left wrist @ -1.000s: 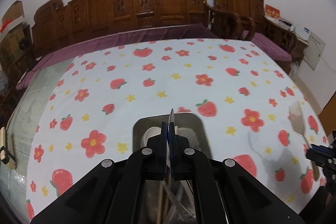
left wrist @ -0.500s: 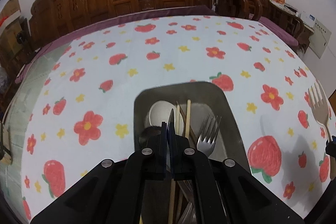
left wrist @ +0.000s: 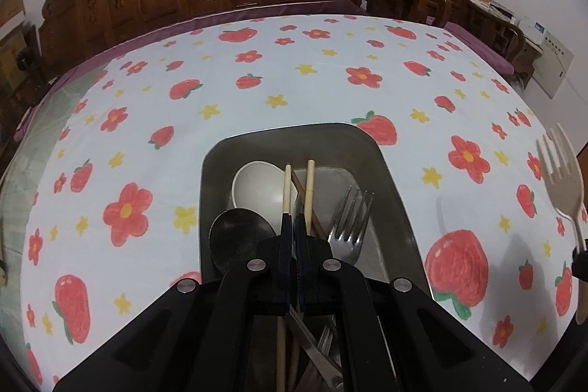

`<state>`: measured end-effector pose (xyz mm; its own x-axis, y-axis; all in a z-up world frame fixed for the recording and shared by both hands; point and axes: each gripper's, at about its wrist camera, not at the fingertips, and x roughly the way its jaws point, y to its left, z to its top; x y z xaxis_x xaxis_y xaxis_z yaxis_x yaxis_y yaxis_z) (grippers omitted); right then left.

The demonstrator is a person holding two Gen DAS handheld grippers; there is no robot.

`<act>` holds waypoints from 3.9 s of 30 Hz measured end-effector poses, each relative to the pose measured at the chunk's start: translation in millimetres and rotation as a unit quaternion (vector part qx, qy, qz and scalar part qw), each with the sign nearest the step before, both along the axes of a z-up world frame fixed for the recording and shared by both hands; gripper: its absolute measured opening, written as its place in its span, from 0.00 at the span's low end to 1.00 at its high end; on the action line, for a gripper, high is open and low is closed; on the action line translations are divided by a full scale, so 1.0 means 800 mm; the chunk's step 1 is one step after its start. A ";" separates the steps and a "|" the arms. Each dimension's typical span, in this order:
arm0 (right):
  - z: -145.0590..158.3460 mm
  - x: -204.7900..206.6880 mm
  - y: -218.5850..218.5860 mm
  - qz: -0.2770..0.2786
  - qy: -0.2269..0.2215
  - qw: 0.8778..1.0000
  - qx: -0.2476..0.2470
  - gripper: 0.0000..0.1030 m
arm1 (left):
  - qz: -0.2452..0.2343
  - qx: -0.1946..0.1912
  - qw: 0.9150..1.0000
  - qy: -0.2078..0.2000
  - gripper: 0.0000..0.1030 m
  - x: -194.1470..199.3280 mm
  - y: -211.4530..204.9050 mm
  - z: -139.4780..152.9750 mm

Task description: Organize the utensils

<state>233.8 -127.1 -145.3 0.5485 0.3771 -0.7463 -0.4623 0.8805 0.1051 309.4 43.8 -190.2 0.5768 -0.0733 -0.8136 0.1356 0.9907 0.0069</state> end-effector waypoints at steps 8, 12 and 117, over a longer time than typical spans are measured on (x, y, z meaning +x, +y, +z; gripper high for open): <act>0.000 0.005 0.011 0.000 0.001 1.000 0.005 0.04 | 0.007 -0.014 1.000 -0.013 0.16 -0.017 0.017 0.021; 0.002 0.007 0.020 0.002 0.001 1.000 0.013 0.04 | 0.012 -0.015 1.000 -0.019 0.20 -0.028 0.030 0.029; 0.161 -0.172 -0.113 -0.141 -0.197 0.966 0.090 0.98 | 0.040 -0.014 0.977 -0.210 0.93 -0.274 -0.052 0.220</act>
<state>96.4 -217.3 -16.5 0.8767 0.2760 -0.3940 -0.2425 0.9609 0.1336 90.5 2.0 -14.1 0.8642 -0.0335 -0.5021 0.0487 0.9987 0.0172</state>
